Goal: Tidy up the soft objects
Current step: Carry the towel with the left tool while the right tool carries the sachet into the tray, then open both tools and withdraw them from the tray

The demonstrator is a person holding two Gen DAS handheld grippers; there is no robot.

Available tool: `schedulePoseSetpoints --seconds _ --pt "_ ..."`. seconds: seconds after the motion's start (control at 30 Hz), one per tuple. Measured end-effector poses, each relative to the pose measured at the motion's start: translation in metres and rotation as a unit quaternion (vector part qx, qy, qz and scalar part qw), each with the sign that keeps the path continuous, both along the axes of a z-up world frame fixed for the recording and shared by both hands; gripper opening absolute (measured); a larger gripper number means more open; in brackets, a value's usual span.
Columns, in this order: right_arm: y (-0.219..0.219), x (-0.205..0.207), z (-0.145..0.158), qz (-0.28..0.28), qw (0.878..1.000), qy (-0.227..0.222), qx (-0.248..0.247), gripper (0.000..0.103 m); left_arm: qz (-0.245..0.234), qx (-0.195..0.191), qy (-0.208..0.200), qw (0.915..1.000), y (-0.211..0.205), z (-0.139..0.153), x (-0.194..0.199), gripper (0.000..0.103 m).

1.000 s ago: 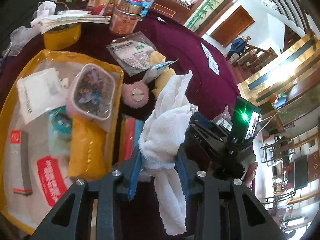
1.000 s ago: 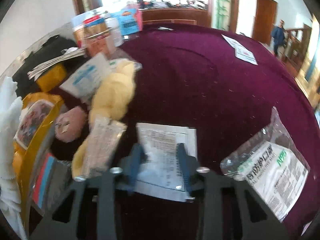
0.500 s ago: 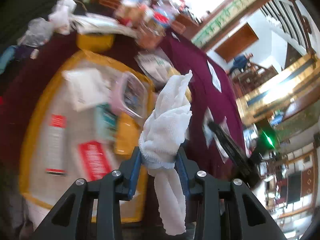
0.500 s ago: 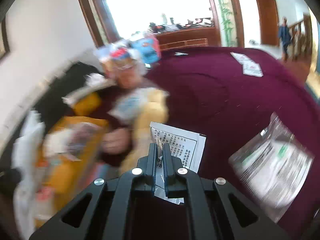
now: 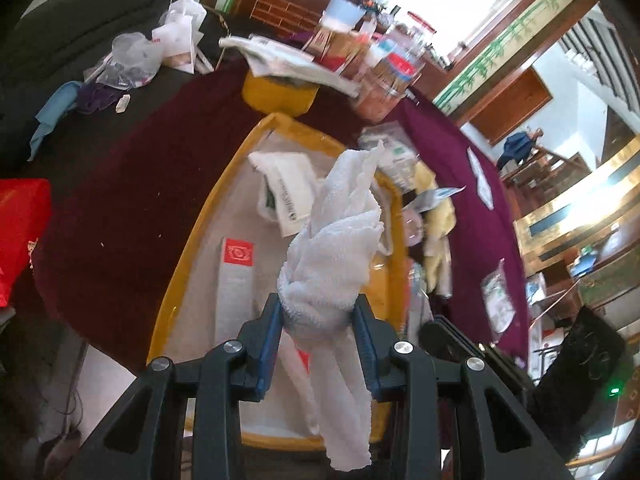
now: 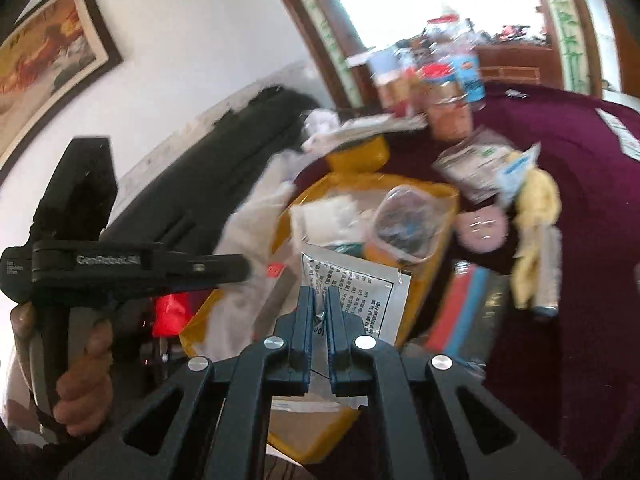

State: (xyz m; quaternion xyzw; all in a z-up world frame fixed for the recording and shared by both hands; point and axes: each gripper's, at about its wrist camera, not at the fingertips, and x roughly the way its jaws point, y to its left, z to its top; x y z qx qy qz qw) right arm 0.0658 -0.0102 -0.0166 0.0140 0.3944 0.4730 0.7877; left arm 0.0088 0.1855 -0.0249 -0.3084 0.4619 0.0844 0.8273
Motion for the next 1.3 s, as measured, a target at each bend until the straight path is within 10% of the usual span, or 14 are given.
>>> schedulePoseSetpoints --seconds 0.77,1.3 --pt "0.057 -0.009 -0.041 0.018 0.999 0.001 -0.031 0.009 0.019 0.03 0.013 0.9993 0.018 -0.033 0.013 0.048" --pt "-0.01 -0.024 -0.004 0.017 0.999 -0.001 0.037 0.068 0.013 0.102 -0.034 0.9941 -0.031 0.009 0.001 0.072"
